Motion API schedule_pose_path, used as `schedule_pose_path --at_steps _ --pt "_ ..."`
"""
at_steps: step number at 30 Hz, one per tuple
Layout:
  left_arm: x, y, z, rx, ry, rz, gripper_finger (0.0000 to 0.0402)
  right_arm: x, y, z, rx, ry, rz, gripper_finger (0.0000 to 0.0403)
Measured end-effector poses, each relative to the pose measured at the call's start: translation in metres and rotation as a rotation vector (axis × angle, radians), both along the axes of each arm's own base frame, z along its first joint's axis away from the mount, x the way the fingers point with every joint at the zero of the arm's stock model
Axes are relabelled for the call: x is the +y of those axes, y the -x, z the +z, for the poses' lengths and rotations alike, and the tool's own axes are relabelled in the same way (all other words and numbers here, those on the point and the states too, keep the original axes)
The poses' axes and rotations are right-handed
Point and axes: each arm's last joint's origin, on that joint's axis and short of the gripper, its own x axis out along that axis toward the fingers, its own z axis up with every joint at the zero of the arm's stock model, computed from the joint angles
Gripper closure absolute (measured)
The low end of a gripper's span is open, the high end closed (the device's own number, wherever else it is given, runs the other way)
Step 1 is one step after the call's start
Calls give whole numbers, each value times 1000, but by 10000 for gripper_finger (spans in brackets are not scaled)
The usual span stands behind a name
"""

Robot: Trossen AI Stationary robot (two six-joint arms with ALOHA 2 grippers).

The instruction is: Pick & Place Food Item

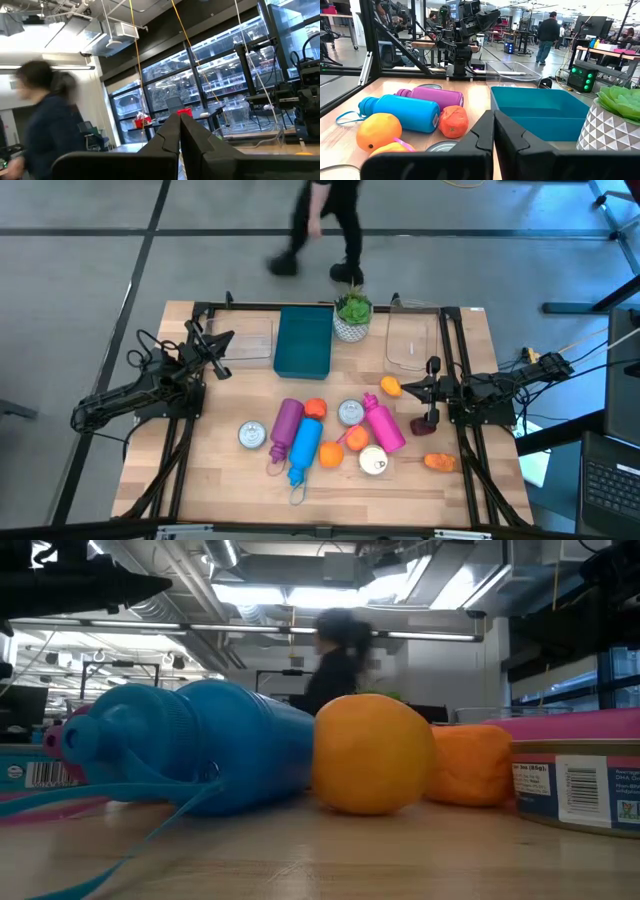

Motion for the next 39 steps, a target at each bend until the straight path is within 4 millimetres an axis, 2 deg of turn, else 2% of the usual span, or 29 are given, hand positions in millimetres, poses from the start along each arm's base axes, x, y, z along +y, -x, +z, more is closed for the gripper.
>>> schedule_pose_path --at_steps 29,32,35,39 --pt "0 0 1 -6 -3 -1 398 0 0 1 -15 -38 -2 394" --pt "-1 1 3 -31 -20 2 398 -1 0 5 -64 -117 -39 394" --pt "-1 2 5 -104 47 -34 398 -2 1 12 -137 -158 -60 394" --pt "2 3 4 -129 99 45 400 -4 2 24 -252 -189 -96 394"
